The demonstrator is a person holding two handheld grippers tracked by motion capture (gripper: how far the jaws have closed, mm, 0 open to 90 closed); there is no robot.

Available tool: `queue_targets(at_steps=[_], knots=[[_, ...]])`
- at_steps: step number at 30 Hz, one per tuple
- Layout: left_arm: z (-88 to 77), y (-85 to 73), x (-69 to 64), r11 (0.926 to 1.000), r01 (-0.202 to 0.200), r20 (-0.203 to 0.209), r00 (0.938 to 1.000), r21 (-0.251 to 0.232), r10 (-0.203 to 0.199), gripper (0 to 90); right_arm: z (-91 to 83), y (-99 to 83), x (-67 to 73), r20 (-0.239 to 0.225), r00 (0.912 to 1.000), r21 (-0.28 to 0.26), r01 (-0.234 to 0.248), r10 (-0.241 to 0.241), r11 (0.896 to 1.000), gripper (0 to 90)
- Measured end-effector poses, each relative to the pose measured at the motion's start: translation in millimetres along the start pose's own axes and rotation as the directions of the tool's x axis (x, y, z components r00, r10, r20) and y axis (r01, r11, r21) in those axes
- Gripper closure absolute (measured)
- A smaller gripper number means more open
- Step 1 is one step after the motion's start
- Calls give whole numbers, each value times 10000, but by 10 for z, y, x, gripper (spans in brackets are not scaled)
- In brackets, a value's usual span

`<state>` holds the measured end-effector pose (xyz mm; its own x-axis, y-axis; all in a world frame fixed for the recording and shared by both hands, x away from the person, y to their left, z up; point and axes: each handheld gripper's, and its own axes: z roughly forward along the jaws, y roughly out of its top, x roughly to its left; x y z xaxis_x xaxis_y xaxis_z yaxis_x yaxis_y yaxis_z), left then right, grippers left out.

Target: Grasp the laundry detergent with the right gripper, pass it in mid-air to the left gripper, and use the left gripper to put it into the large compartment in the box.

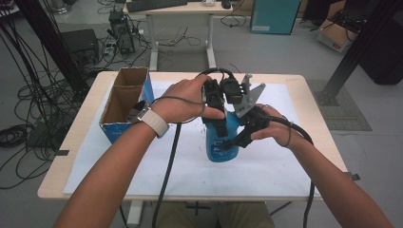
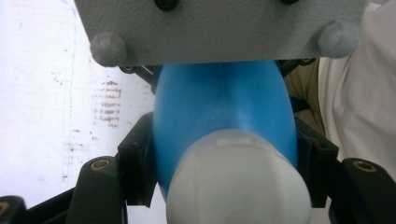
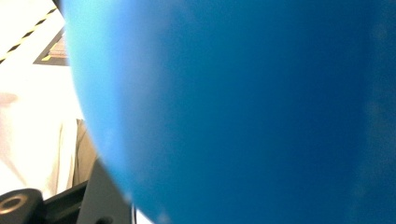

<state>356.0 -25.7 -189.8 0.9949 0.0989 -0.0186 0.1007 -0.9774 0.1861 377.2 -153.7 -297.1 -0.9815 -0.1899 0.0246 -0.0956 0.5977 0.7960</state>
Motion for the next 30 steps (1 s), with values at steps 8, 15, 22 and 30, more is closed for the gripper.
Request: queue_targets(at_steps=[8,15,22,30], knots=[[-1,-7,7,10000,48,100,9999,-21,-48,373,6,-1,0,-15,10000,-18,-46,46,10000,435],[5,-11,6,10000,61,84,9999,-31,-60,373,11,-2,-5,-31,10000,5,-28,28,10000,435],[2,-13,5,10000,67,79,9999,-39,-67,373,10,1,-4,-47,10000,3,-20,20,10000,435],[-12,-6,6,10000,66,101,9999,-33,-65,373,1,8,0,-22,10000,-19,-54,54,10000,435]])
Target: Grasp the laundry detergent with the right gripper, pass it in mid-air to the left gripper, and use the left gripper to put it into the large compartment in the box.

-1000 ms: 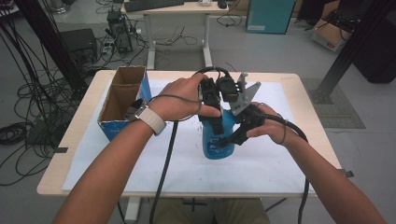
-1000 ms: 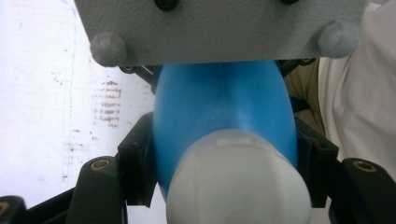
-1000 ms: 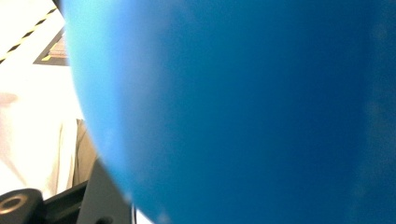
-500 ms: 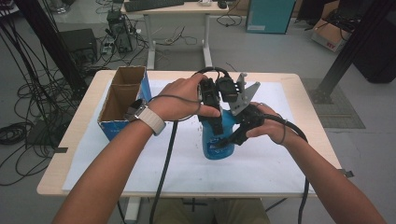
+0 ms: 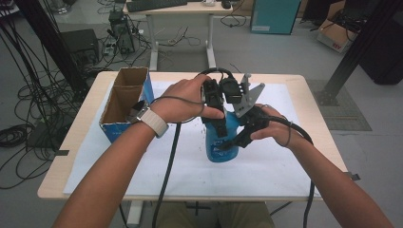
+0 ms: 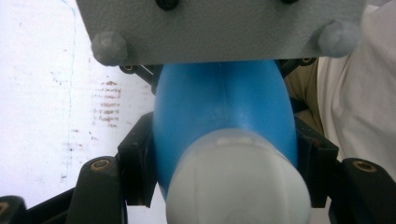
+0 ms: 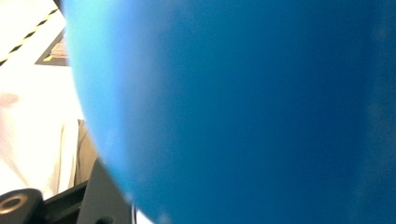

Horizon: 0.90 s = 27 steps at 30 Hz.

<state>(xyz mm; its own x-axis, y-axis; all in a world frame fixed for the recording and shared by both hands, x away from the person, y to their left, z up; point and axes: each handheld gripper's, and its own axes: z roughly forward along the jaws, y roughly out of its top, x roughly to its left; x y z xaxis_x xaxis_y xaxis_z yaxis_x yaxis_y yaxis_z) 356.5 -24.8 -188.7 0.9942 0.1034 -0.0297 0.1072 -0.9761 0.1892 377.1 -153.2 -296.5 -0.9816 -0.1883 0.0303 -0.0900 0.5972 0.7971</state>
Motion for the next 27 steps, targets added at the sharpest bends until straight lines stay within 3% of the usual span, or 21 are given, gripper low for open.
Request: queue_targets(at_steps=[13,15,16,20,23,27], knots=[[-8,0,-5,10000,26,-76,10000,-32,-26,373,-9,5,7,1,10000,1,-28,28,10000,435],[-6,-2,3,10000,-30,109,9999,-28,30,373,-6,5,7,3,10000,-16,-53,53,10000,435],[-8,-4,-2,10000,41,-51,10000,-51,-41,373,-6,5,10,-6,10000,-13,-97,97,10000,435],[-8,-8,-3,10000,70,-51,10000,-56,-71,373,-2,7,5,2,10000,-24,-61,61,10000,435],[-6,-9,1,10000,16,137,9999,-16,-16,373,0,8,5,-6,10000,-28,-64,64,10000,435],[-4,-13,-1,10000,33,9,10000,-59,-33,373,3,8,3,-1,10000,-18,-33,33,10000,435]])
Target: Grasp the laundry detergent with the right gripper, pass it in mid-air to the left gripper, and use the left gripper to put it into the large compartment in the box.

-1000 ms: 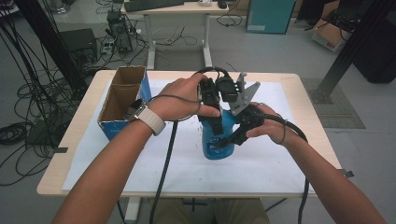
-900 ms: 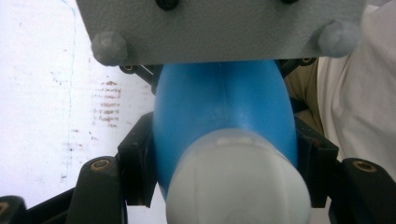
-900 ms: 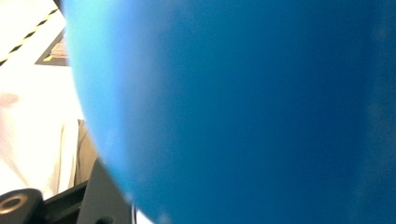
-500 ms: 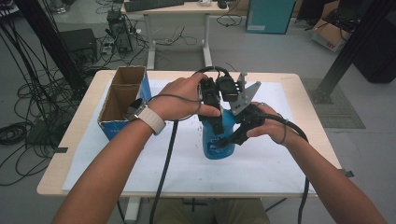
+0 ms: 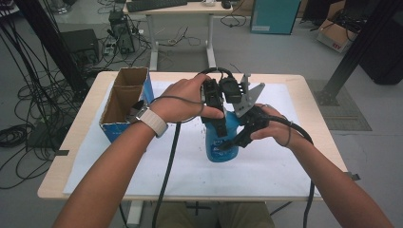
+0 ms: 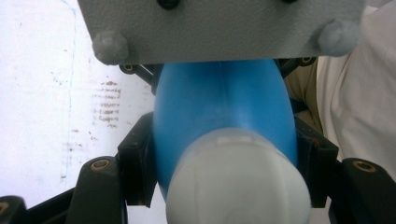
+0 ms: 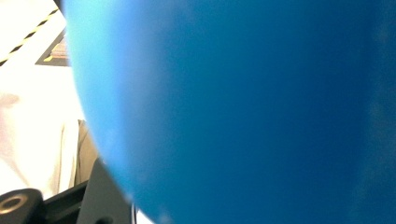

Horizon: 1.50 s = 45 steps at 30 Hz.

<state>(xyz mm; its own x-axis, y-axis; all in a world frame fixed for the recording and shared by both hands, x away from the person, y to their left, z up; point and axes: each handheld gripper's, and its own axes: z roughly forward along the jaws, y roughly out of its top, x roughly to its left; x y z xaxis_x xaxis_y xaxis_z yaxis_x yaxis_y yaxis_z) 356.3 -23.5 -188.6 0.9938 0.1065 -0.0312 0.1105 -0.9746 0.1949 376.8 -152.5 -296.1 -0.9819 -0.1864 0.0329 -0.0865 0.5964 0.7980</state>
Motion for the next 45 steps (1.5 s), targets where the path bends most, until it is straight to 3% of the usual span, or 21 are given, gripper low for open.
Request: queue_targets(at_steps=[1,5,6,7,9,31,34,45], knots=[[1,0,2,10000,-17,109,9999,13,17,373,1,1,0,1,10000,-1,0,0,10000,435],[-2,-1,-2,10000,16,-86,10000,3,-16,373,2,1,-1,6,10000,2,4,-4,10000,435],[3,-1,2,10000,-7,105,9999,17,7,373,2,1,-1,4,10000,-3,3,-3,10000,435],[-1,-1,-1,10000,14,-82,10000,11,-14,373,2,0,0,1,10000,-2,-2,2,10000,434],[1,-2,6,10000,-10,153,9999,42,9,373,3,0,0,1,10000,-5,-7,7,10000,435],[3,-6,0,10000,10,131,9999,19,-11,373,7,-1,3,-11,10000,2,-41,41,10000,435],[-4,-9,-2,10000,24,-13,10000,38,-24,373,7,2,2,-17,10000,17,-12,12,10000,435],[-7,-9,-1,10000,29,132,9999,21,-29,373,10,10,1,-27,10000,-14,30,-30,10000,433]])
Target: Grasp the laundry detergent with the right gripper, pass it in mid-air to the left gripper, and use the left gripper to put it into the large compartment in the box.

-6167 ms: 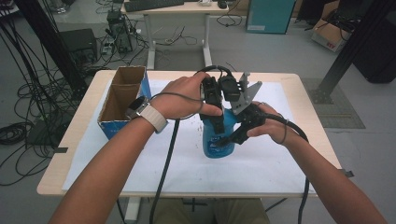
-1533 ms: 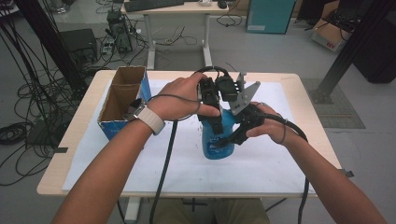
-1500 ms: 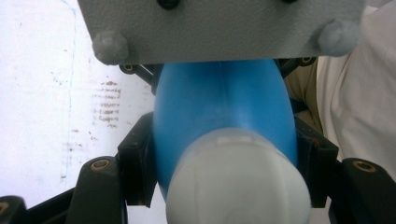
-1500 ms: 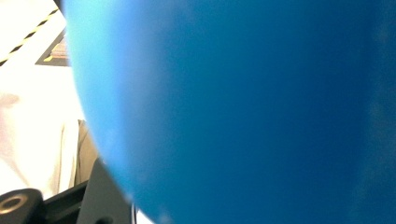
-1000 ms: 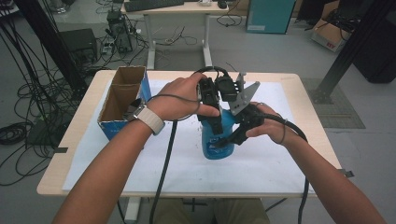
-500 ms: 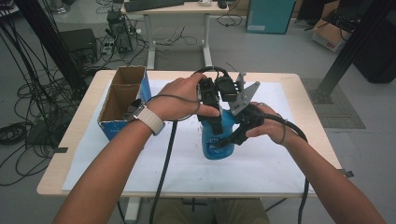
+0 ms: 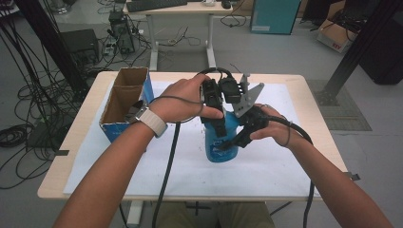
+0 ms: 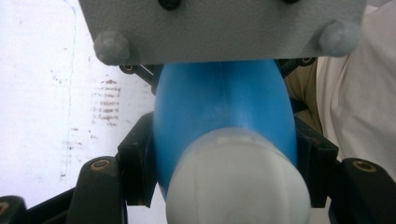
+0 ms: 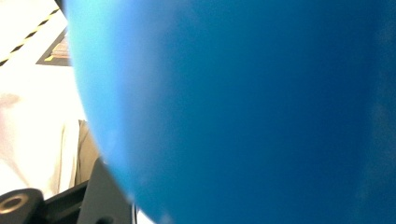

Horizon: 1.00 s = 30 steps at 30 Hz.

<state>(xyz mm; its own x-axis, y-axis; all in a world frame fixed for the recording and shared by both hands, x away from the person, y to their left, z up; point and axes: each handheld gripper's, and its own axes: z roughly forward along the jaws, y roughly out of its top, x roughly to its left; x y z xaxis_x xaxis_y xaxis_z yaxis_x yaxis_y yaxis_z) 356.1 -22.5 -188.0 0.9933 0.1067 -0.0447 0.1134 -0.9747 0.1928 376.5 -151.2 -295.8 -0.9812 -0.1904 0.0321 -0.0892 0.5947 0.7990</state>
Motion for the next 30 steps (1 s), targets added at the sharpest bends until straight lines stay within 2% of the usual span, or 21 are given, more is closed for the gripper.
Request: queue_targets(at_steps=[10,13,16,17,18,20,21,22,24,25,30], knots=[[-7,10,-9,10000,28,-133,9999,-80,-29,375,-16,7,-6,-15,10000,34,84,-84,10000,432],[-7,14,-7,10000,-1,-146,9999,-34,0,375,-13,-1,-2,-19,10000,-55,38,-38,10000,431],[11,27,-12,10000,16,-203,9998,37,-16,375,10,-29,-7,26,9998,-251,209,-209,9995,407],[15,25,-7,10000,60,-215,9998,73,-59,375,23,-55,13,-36,9999,-406,-130,129,9991,360],[14,17,2,9999,98,-220,9997,115,-96,375,28,-73,14,41,9999,-388,-90,91,9992,283],[12,-1,15,9996,266,-260,9993,129,-263,375,7,-119,23,274,9992,-163,-271,275,9995,207],[13,-12,25,9993,331,-319,9990,172,-325,375,-32,-179,23,435,9962,-138,-753,758,9971,120],[12,-24,37,9990,395,-389,9985,223,-386,374,-69,-237,-4,679,9940,1,-857,855,9963,71],[4,-46,59,9974,612,-456,9972,381,-594,374,-167,-334,5,671,9918,423,-1116,1086,9929,101],[1,-54,72,9966,705,-458,9966,424,-686,374,-218,-375,15,835,9893,698,-1257,1198,9896,95],[-28,-92,122,9911,1241,-720,9901,477,-1205,374,-472,-557,28,1836,9641,1634,-2221,1916,9612,86]])
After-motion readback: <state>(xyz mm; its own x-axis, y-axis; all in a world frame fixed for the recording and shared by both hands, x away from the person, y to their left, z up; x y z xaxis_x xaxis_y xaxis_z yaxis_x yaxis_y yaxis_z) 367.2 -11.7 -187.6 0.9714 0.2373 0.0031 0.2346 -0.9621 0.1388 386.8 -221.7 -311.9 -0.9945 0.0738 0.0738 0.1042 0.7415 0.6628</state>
